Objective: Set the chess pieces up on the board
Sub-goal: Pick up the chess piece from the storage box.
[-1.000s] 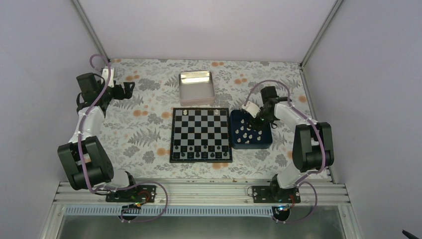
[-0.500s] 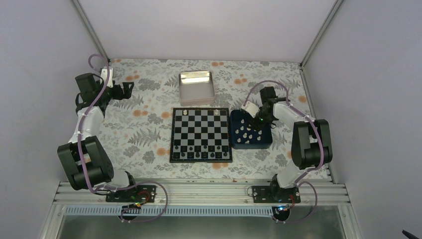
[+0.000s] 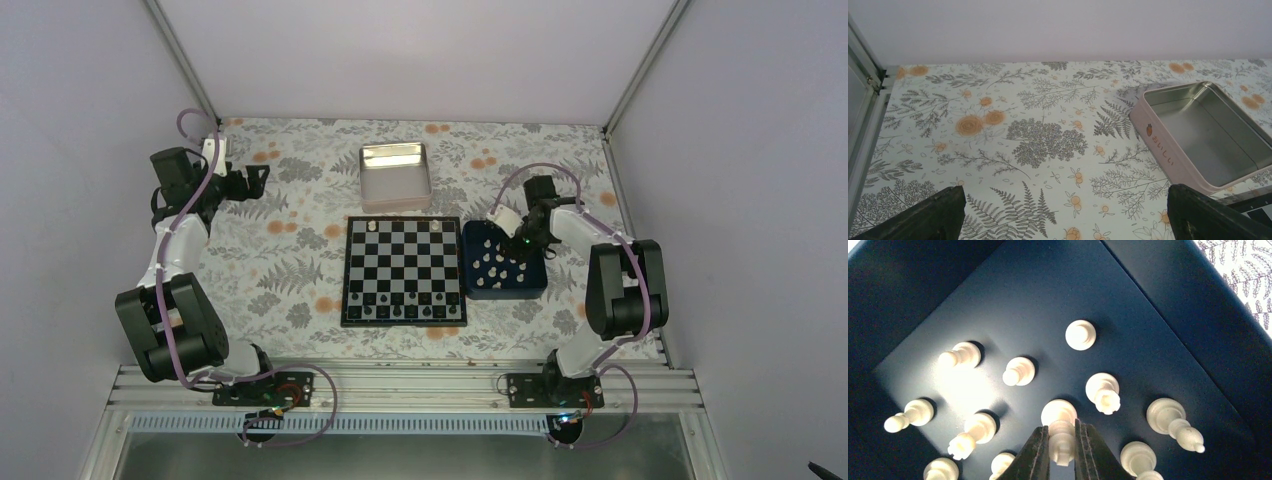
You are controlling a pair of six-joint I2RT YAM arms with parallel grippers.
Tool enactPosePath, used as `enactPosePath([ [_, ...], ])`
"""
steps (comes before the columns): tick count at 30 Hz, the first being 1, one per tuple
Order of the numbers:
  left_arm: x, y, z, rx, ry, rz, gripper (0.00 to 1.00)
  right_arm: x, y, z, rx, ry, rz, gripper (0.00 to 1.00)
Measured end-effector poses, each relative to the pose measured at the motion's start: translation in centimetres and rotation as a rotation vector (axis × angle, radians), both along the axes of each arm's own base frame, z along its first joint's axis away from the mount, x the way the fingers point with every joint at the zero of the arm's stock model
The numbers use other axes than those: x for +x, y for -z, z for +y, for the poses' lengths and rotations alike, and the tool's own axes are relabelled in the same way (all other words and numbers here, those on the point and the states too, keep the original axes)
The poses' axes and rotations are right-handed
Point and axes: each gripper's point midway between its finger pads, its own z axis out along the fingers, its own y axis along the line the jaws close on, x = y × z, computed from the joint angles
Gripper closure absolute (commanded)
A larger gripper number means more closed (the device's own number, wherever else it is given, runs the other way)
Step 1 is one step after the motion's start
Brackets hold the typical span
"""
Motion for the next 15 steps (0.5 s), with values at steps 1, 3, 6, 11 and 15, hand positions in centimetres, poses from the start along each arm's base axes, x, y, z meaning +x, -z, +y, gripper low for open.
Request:
enactPosePath([
  [1, 0.0, 0.0, 0.0, 0.000, 0.000, 0.001, 0.00, 0.0, 0.0, 0.0, 0.001, 0.000, 0.001, 0.96],
  [3, 0.0, 0.0, 0.0, -0.002, 0.002, 0.001, 0.00, -0.1, -0.1, 0.0, 0.001, -0.002, 0.006, 0.96],
  [6, 0.0, 0.0, -0.1, -0.002, 0.003, 0.000, 0.00, -0.2, -0.7, 0.1, 0.002, -0.003, 0.020, 0.96],
  [11, 0.0, 0.0, -0.1, -0.002, 0.004, 0.000, 0.00, 0.8, -3.9, 1.8, 0.001, -0.046, -0.021, 0.96],
  [15, 0.0, 0.0, -0.1, -0.004, 0.006, -0.001, 0.00, 1.7, -8.6, 6.6, 0.025, -0.153, -0.111, 0.96],
])
